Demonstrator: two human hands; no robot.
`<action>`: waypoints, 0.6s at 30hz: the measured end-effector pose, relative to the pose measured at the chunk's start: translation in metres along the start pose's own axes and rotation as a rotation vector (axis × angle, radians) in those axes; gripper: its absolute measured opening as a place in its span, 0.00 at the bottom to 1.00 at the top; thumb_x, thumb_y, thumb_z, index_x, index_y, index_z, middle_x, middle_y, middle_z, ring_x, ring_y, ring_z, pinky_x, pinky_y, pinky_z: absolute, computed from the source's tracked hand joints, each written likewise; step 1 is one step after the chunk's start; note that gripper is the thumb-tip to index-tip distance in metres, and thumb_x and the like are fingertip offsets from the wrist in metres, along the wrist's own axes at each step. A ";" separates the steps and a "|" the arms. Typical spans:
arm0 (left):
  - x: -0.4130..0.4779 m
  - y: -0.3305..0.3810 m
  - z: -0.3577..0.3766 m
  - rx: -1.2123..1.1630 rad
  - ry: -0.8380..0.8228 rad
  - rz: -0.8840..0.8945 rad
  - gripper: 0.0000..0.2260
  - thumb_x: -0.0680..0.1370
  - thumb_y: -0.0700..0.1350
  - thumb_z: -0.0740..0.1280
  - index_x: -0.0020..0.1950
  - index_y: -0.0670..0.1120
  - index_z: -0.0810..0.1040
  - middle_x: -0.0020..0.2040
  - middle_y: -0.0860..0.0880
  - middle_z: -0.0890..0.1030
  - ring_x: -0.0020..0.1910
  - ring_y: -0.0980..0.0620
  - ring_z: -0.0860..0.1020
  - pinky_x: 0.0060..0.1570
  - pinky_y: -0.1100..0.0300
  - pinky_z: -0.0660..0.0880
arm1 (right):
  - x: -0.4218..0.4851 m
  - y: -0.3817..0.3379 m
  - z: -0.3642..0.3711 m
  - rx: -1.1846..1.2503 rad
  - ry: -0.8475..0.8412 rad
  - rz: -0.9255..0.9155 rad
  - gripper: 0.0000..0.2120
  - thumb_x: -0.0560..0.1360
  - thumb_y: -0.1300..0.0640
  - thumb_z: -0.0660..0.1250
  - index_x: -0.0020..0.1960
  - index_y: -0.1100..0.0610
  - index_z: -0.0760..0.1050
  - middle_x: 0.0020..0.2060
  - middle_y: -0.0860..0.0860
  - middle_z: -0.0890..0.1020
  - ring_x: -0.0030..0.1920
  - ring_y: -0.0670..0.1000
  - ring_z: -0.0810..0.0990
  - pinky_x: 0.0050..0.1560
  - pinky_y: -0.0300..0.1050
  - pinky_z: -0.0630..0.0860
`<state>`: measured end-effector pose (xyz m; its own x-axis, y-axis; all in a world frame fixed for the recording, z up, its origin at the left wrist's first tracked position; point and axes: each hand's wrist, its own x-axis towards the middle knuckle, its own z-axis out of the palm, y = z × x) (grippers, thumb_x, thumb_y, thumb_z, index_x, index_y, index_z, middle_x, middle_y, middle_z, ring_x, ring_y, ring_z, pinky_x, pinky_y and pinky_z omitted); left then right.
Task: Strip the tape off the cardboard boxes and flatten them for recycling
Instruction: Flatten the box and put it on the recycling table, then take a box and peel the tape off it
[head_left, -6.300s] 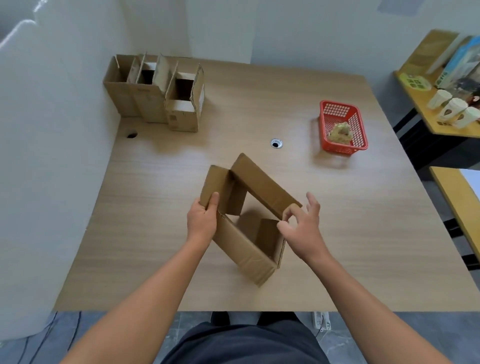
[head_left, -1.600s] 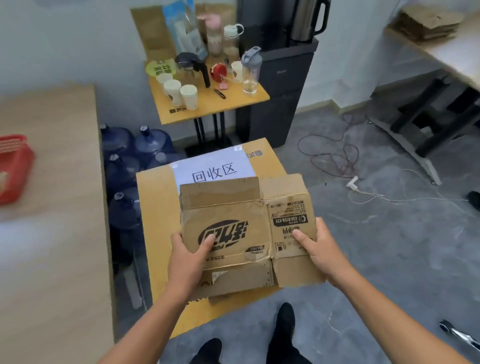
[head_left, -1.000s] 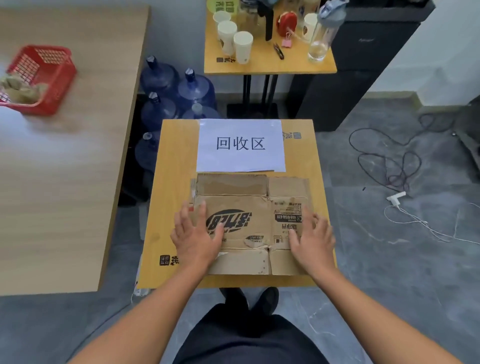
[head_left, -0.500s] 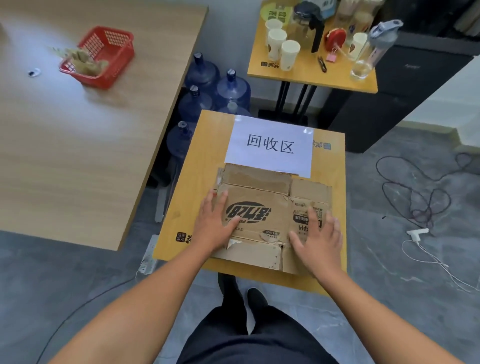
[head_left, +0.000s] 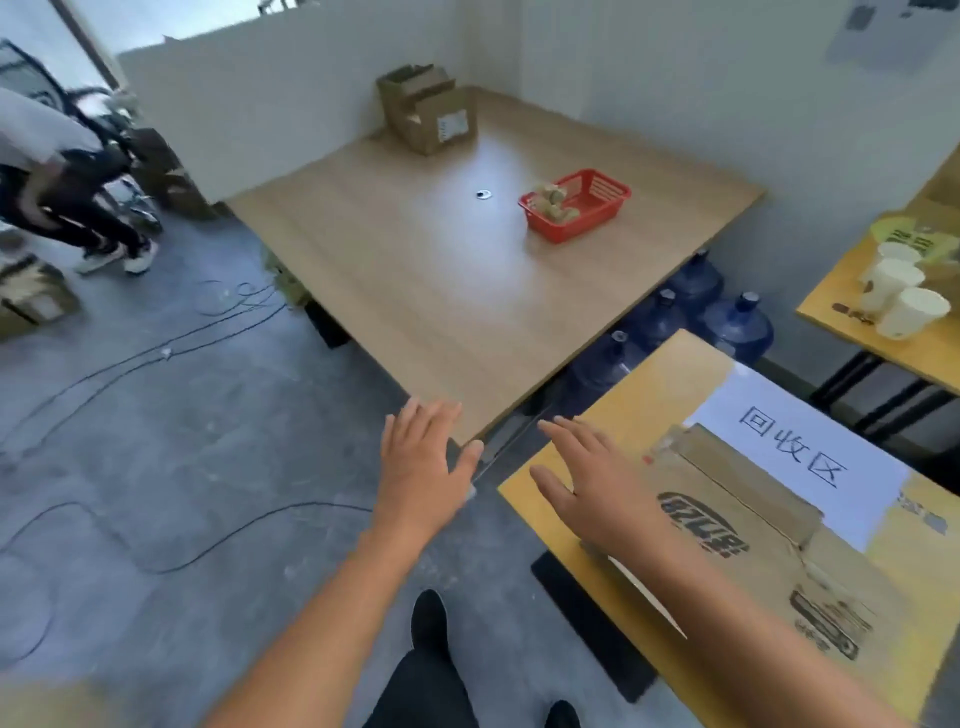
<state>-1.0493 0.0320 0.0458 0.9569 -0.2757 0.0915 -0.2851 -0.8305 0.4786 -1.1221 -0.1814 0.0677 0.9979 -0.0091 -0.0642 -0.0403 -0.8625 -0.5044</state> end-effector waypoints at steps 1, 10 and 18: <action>0.001 -0.017 -0.017 0.011 0.041 -0.028 0.24 0.83 0.59 0.60 0.78 0.52 0.68 0.80 0.53 0.64 0.81 0.49 0.52 0.79 0.50 0.40 | 0.013 -0.018 0.005 -0.014 -0.002 -0.054 0.28 0.84 0.39 0.56 0.81 0.48 0.61 0.80 0.46 0.63 0.81 0.50 0.54 0.81 0.52 0.50; 0.022 -0.188 -0.118 0.049 0.171 -0.199 0.24 0.82 0.59 0.62 0.77 0.54 0.68 0.81 0.53 0.62 0.82 0.47 0.49 0.79 0.48 0.39 | 0.143 -0.188 0.085 -0.045 -0.027 -0.234 0.29 0.83 0.38 0.55 0.81 0.46 0.60 0.80 0.45 0.62 0.82 0.50 0.49 0.81 0.51 0.39; 0.079 -0.340 -0.196 0.091 0.173 -0.222 0.24 0.83 0.61 0.59 0.78 0.55 0.67 0.81 0.54 0.62 0.82 0.46 0.49 0.78 0.48 0.39 | 0.254 -0.315 0.152 -0.117 -0.076 -0.189 0.30 0.83 0.37 0.55 0.82 0.44 0.57 0.82 0.45 0.58 0.83 0.50 0.46 0.81 0.55 0.39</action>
<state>-0.8661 0.3878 0.0611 0.9895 -0.0023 0.1448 -0.0641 -0.9034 0.4240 -0.8638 0.1652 0.0798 0.9802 0.1929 -0.0449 0.1579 -0.8979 -0.4109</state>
